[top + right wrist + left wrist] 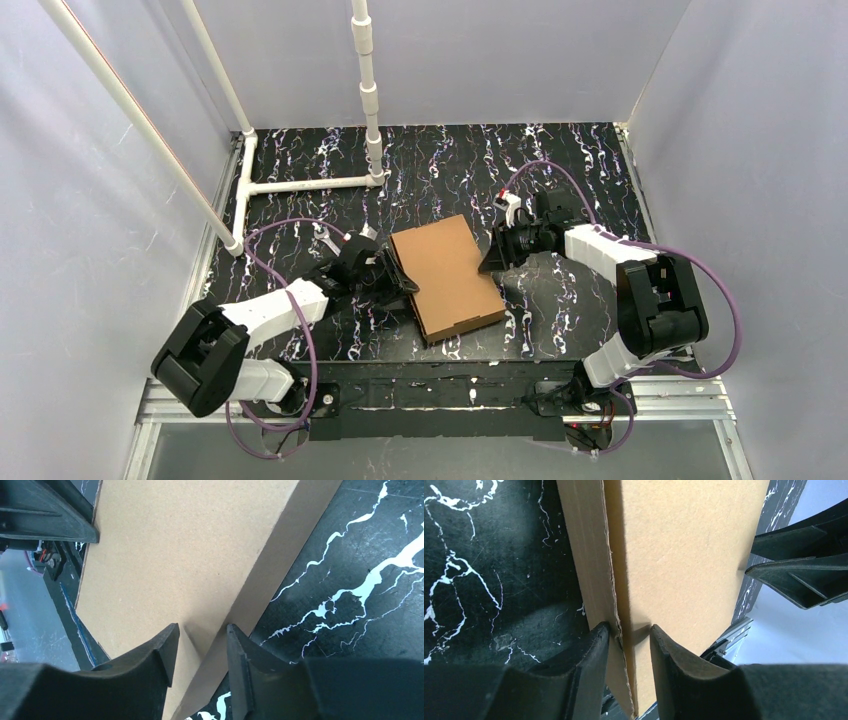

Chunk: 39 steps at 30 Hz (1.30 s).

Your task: Fold the paper box

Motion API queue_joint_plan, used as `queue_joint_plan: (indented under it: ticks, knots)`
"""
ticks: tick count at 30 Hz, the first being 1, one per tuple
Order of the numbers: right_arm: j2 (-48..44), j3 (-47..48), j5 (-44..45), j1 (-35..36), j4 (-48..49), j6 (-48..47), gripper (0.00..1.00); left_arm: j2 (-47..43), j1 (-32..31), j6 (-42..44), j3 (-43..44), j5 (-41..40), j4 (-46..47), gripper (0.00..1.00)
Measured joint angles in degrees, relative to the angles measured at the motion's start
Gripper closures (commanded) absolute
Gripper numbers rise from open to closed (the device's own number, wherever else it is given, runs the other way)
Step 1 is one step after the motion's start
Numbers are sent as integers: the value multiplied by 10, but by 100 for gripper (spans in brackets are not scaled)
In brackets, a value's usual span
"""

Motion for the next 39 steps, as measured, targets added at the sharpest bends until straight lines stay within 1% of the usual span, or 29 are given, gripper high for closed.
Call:
queue_joint_plan:
  ticks: [2,7,16,25,30,35,39]
  knots:
    - [0,1,-4,2,-4,-3,57,6,0,0,0,5,9,75]
    - [0,10,1,2,-21,-20,58,22,0,-3,5,16,23,81]
    - [-25,57,25,0,-74,-47,58,53,-1,-4,32,27,29,82]
    - [-42,114,63,11,-100,-62,57,101,-1,-3,72,32,35,81]
    - [-48,138,108,37,-109,-78,57,120,0,-4,83,38,38,81]
    - [-67,158,153,77,-122,-97,57,126,5,-6,83,44,40,81]
    - [-80,173,167,114,-125,-112,57,126,15,-8,72,51,45,81]
